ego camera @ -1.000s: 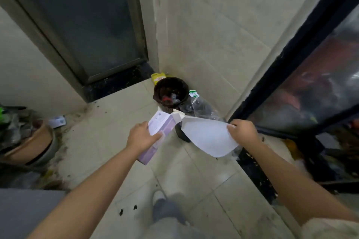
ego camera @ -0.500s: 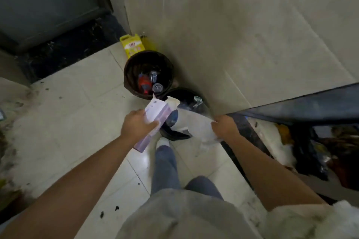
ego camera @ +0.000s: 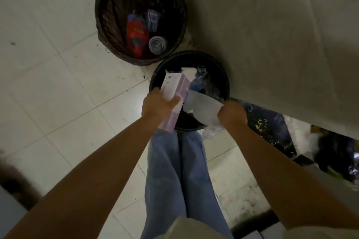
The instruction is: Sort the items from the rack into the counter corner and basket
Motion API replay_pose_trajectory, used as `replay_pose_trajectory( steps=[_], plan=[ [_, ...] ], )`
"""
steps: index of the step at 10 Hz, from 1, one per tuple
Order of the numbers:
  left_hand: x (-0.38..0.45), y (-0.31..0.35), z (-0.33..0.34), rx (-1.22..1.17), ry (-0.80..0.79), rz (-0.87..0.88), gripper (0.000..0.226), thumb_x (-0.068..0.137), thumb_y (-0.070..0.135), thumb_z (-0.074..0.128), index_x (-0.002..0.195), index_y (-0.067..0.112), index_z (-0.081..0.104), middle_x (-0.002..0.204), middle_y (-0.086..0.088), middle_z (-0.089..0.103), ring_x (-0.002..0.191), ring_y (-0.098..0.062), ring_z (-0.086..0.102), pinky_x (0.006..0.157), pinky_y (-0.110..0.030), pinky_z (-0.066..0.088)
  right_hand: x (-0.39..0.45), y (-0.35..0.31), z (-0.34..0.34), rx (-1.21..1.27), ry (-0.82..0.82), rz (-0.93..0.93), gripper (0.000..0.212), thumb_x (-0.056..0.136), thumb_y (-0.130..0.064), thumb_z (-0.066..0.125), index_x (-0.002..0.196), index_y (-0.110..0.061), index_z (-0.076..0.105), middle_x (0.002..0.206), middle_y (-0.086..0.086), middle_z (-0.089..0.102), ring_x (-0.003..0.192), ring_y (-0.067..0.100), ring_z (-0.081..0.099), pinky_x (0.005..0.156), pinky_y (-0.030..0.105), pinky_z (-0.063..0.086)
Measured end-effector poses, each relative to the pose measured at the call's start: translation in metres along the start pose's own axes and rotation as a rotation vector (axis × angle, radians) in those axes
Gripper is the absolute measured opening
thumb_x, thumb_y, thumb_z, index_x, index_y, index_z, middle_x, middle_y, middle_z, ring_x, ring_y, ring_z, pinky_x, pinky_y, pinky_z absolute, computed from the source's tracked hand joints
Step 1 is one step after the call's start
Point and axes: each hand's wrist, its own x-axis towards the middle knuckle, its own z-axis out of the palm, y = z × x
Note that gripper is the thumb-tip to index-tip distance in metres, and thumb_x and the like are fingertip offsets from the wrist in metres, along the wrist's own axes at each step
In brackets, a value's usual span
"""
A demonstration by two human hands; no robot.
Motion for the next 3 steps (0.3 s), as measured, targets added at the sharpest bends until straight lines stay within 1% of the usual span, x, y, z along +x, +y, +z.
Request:
replay_pose_trajectory(
  steps=[1,2,3],
  plan=[
    [0.023,-0.001,0.018,0.054,-0.040,-0.016,0.067,0.083,0.046,0.061,0.127,-0.002,0.041,0.128,-0.023,0.054,0.116,-0.039,0.053,0.091,-0.042,0.046,0.017,0.001,0.018,0.152,-0.073,-0.011,0.039,0.091,-0.002,0.040,0.130,0.005,0.039,0.134,0.027,0.046,0.121,0.037,0.047,0.099,0.035,0.037],
    [0.021,-0.010,0.026,0.177,-0.066,-0.041,0.058,0.087,0.038,0.058,0.126,-0.002,0.042,0.126,-0.025,0.053,0.116,-0.041,0.051,0.093,-0.046,0.045,0.013,0.000,0.029,0.314,-0.077,-0.056,0.039,0.093,-0.010,0.043,0.128,0.004,0.038,0.128,0.028,0.049,0.114,0.040,0.050,0.093,0.037,0.042],
    [-0.002,-0.013,0.021,0.246,-0.091,-0.012,0.044,0.089,0.029,0.053,0.121,-0.001,0.046,0.122,-0.024,0.055,0.113,-0.039,0.053,0.092,-0.046,0.047,-0.003,0.004,0.024,0.379,-0.076,-0.075,0.040,0.094,-0.020,0.043,0.128,0.002,0.040,0.127,0.026,0.051,0.114,0.039,0.051,0.098,0.042,0.042]
  ],
)
